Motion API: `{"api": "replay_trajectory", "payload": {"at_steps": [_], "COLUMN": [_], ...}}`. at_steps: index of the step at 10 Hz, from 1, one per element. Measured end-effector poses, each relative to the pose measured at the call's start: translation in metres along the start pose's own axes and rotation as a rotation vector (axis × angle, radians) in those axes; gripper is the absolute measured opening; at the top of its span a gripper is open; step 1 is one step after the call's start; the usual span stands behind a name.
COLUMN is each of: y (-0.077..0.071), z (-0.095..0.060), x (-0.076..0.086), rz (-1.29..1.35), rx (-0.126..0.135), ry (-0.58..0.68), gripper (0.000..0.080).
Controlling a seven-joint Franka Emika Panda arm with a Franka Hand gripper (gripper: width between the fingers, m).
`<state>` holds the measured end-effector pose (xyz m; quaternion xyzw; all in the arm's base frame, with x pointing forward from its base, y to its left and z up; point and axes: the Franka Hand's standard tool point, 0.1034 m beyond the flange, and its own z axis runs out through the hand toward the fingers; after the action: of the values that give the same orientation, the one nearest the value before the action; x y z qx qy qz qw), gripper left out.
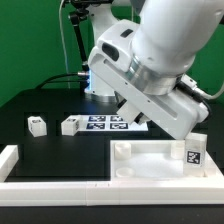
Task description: Assemble square table
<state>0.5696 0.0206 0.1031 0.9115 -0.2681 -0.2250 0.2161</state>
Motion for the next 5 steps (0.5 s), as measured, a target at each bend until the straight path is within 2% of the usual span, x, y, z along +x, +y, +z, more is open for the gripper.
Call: {"api": "replay_trajectory", "payload": {"at_steps": [1, 2, 3, 4, 5], "y": [-0.006, 0.003, 0.021, 0.036, 0.052], "z": [-0.004, -0.012, -0.026, -0.03, -0.018], "x": [0.004, 0.003, 0.008, 0.003, -0.008], "rz": [-0.011, -0.017, -0.01, -0.009, -0.036], "rx": [0.051, 0.091, 0.141, 0.217, 0.272], "ry": [0.13, 0.171, 0.211, 0.265, 0.297], "gripper": [0.0292, 0.0292, 0.0292, 0.0292, 0.0292]}}
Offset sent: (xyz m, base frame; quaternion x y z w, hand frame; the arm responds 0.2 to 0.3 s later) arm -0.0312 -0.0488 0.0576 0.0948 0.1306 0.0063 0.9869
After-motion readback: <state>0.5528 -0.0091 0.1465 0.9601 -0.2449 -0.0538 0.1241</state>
